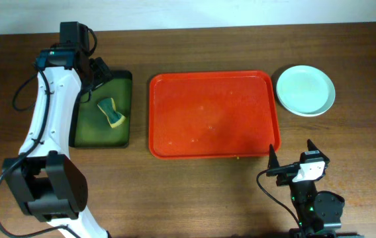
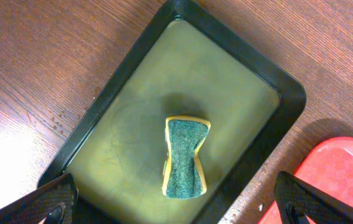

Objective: Clean dirty plates on tray and stack at the side

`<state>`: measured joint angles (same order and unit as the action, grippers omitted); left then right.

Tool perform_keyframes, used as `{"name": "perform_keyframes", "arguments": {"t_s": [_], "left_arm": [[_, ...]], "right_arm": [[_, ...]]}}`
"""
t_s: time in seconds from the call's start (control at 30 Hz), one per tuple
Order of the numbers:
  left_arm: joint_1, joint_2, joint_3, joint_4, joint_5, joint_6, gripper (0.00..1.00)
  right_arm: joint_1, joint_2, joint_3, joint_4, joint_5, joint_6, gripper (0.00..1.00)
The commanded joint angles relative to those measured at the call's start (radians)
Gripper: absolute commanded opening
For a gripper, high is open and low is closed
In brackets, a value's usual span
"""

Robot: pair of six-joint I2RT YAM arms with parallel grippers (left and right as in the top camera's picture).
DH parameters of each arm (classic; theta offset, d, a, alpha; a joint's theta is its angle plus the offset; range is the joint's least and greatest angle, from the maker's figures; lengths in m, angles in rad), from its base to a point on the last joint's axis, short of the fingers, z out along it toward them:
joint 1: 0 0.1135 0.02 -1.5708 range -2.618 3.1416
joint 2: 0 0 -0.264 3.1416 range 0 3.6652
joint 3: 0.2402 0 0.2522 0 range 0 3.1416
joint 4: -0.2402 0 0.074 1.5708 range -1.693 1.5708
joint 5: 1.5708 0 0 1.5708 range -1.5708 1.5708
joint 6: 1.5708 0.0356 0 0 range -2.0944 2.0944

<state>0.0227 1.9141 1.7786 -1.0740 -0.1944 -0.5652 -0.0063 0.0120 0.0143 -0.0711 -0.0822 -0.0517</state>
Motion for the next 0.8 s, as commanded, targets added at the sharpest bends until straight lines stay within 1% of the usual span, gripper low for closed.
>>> {"name": "perform_keyframes", "arguments": {"t_s": [0.0,0.27,0.4,0.43,0.53,0.57,0.63,0.7,0.73,0.77], "left_arm": [[0.002,0.0,0.005,-0.002,-0.008,0.006,0.99],[0.002,0.0,0.005,-0.002,-0.008,0.006,0.99],[0.002,-0.011,0.005,-0.006,-0.031,0.018,0.99],[0.002,-0.02,0.005,-0.015,-0.032,0.018,0.99],[0.001,-0.121,0.004,-0.134,-0.113,0.037,0.99],[-0.002,-0.153,-0.006,-0.137,-0.131,0.037,0.99],[-0.007,-0.253,-0.074,-0.112,-0.167,0.05,0.99],[-0.009,-0.378,-0.206,-0.033,-0.165,0.139,0.99],[-0.015,-0.456,-0.31,0.039,-0.164,0.195,0.99],[-0.028,-0.57,-0.463,0.162,-0.152,0.264,0.99]], "right_arm": [[-0.007,-0.008,-0.009,-0.002,0.012,0.011,0.98],[-0.007,-0.008,-0.009,-0.002,0.012,0.011,0.98],[-0.007,-0.008,-0.009,-0.002,0.012,0.011,0.98],[-0.007,-0.008,-0.009,-0.002,0.012,0.011,0.99],[-0.007,-0.008,-0.009,-0.002,0.012,0.011,0.98],[-0.007,-0.008,-0.009,-0.002,0.012,0.011,0.98],[-0.007,-0.008,-0.009,-0.002,0.012,0.011,0.98],[-0.007,-0.008,-0.009,-0.002,0.012,0.011,0.98],[-0.007,-0.008,-0.009,-0.002,0.012,0.011,0.98],[-0.007,-0.008,-0.009,-0.002,0.012,0.011,0.98]]}}
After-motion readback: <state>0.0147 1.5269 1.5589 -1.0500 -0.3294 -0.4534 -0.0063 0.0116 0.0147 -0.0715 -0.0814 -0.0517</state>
